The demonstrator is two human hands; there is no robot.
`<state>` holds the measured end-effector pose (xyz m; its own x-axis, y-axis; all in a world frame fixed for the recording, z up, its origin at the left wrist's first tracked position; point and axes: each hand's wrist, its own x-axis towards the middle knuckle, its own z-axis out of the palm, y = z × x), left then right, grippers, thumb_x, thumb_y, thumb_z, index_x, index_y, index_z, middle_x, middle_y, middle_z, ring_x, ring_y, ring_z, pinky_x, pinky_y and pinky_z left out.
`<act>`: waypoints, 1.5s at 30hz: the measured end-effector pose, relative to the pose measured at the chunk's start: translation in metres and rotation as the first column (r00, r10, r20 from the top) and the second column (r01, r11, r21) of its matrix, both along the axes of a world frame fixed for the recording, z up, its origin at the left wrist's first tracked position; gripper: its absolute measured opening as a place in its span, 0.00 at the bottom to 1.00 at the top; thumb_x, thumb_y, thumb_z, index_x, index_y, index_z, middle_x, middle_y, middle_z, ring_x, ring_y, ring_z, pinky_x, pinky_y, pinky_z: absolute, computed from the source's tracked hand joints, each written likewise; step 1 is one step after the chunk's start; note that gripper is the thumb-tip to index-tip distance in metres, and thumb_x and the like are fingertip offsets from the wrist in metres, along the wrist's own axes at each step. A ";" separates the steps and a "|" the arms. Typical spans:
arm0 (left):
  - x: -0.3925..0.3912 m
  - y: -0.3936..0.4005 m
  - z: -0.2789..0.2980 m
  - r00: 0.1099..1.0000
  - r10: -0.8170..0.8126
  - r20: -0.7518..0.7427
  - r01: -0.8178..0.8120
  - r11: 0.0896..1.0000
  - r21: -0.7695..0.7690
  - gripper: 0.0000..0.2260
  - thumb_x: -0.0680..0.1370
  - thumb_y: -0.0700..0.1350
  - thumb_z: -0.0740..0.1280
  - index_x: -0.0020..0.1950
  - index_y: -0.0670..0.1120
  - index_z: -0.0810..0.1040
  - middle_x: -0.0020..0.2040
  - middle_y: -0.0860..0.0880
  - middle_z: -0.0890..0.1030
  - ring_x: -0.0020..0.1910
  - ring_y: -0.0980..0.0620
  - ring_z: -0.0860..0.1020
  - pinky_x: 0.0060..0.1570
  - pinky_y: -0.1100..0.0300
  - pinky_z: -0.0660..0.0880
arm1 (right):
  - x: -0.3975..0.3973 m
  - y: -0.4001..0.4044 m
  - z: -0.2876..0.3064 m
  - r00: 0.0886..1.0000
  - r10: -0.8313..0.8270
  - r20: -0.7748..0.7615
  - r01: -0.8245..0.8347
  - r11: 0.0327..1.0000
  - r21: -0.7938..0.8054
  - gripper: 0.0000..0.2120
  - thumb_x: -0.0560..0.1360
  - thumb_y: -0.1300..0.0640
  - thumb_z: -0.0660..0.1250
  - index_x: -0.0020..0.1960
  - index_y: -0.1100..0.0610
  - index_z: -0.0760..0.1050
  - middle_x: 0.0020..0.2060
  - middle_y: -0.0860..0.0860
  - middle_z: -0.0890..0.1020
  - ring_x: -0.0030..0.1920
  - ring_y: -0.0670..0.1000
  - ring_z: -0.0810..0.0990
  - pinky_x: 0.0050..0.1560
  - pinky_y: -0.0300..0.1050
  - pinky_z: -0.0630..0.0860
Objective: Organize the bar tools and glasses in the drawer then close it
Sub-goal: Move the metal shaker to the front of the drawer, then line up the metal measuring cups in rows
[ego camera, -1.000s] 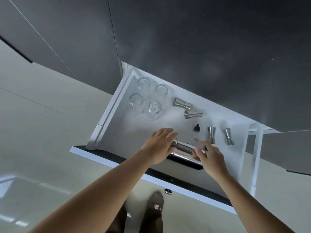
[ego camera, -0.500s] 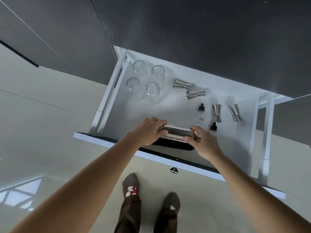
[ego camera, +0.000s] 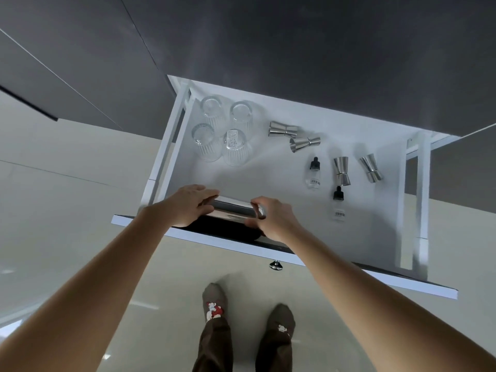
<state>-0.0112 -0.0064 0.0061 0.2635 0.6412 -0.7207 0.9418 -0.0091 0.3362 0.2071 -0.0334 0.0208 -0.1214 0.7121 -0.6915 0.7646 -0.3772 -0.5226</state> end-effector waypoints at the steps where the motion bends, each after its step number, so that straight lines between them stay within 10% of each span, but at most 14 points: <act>1: 0.000 0.000 0.002 1.000 -0.003 -0.007 0.003 1.000 -0.007 0.23 0.82 0.50 0.60 0.77 0.53 0.60 0.77 0.43 0.62 0.77 0.44 0.57 0.75 0.50 0.54 | -0.001 0.001 -0.002 1.000 -0.009 -0.002 0.009 1.000 -0.006 0.23 0.71 0.49 0.73 0.62 0.56 0.74 0.59 0.56 0.79 0.63 0.57 0.71 0.56 0.43 0.68; 9: 0.039 0.009 0.016 0.999 0.011 -0.053 -0.001 0.985 0.171 0.21 0.81 0.51 0.61 0.72 0.45 0.69 0.71 0.42 0.70 0.70 0.42 0.69 0.69 0.47 0.67 | 0.020 0.002 -0.018 1.000 -0.007 -0.028 0.007 1.000 -0.004 0.29 0.74 0.43 0.65 0.72 0.53 0.64 0.66 0.58 0.74 0.69 0.58 0.67 0.65 0.48 0.66; 16: 0.123 0.050 -0.003 0.982 -0.027 0.189 -0.063 0.888 0.456 0.21 0.79 0.43 0.64 0.72 0.42 0.68 0.68 0.42 0.71 0.67 0.43 0.70 0.67 0.51 0.69 | 0.083 0.047 -0.040 0.956 -0.273 0.104 0.212 0.893 0.396 0.12 0.75 0.56 0.65 0.56 0.57 0.78 0.50 0.58 0.84 0.52 0.57 0.81 0.53 0.44 0.75; 28: 0.179 0.116 -0.079 0.997 -0.044 0.060 -0.004 0.780 0.625 0.30 0.75 0.31 0.59 0.76 0.42 0.57 0.78 0.46 0.57 0.78 0.46 0.52 0.73 0.49 0.61 | 0.132 0.127 -0.088 0.908 0.037 0.417 -0.267 0.818 0.510 0.21 0.77 0.58 0.62 0.70 0.50 0.66 0.68 0.57 0.64 0.64 0.61 0.65 0.61 0.55 0.70; 36: 0.180 0.115 -0.084 0.998 0.041 -0.048 -0.001 0.767 0.641 0.12 0.77 0.34 0.63 0.61 0.40 0.72 0.61 0.40 0.71 0.58 0.40 0.72 0.51 0.49 0.73 | 0.134 0.121 -0.096 0.908 -0.061 0.415 -0.221 0.771 0.597 0.08 0.75 0.60 0.62 0.52 0.57 0.76 0.46 0.56 0.81 0.53 0.61 0.70 0.49 0.50 0.65; 45: 0.183 0.113 -0.078 0.806 0.338 0.486 -0.552 0.727 0.409 0.09 0.76 0.39 0.65 0.56 0.42 0.76 0.53 0.45 0.75 0.48 0.49 0.74 0.44 0.64 0.66 | 0.136 0.121 -0.077 0.985 -0.158 0.072 0.070 0.737 0.672 0.09 0.70 0.60 0.65 0.50 0.60 0.74 0.46 0.58 0.76 0.42 0.55 0.75 0.42 0.44 0.72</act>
<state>0.1718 0.1067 -0.0718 0.0134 0.9860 -0.1664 0.6916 0.1110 0.7136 0.3429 0.0878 -0.0564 0.0404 0.9984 -0.0402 0.8099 -0.0562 -0.5839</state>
